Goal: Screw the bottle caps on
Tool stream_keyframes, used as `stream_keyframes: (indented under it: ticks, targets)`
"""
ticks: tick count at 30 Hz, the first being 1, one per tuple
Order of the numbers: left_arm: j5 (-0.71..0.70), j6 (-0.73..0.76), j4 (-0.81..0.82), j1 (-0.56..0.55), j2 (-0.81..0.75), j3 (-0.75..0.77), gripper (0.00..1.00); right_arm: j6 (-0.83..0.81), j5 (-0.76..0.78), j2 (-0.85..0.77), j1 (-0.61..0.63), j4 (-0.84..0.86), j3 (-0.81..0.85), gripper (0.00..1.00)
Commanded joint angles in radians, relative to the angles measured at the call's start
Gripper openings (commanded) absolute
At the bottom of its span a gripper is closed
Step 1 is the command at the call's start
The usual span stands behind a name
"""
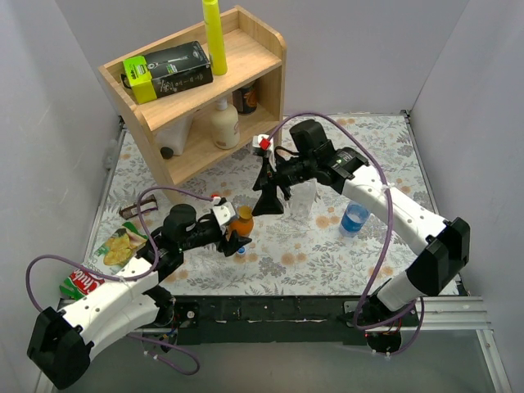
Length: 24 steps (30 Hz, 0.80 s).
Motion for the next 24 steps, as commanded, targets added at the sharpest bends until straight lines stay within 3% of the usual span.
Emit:
stream_keyframes:
  ticks: [1,8,12,18,24]
  targets:
    - [0.076,-0.024,0.020,0.005,0.036,0.045,0.00,0.014,-0.092,0.038,0.017,0.132,0.006,0.91]
    - [0.069,-0.047,0.023,0.005,0.047,0.066,0.00,-0.029,-0.114,0.067,0.046,0.103,0.014,0.90]
    - [0.074,-0.059,0.030,0.005,0.059,0.073,0.00,-0.011,-0.114,0.050,0.054,0.127,-0.029,0.83]
    - [0.089,-0.067,0.031,0.005,0.072,0.082,0.00,-0.009,-0.106,0.047,0.059,0.159,-0.041,0.66]
    - [0.097,-0.067,0.025,0.005,0.090,0.088,0.00,0.028,-0.118,0.047,0.060,0.199,-0.018,0.36]
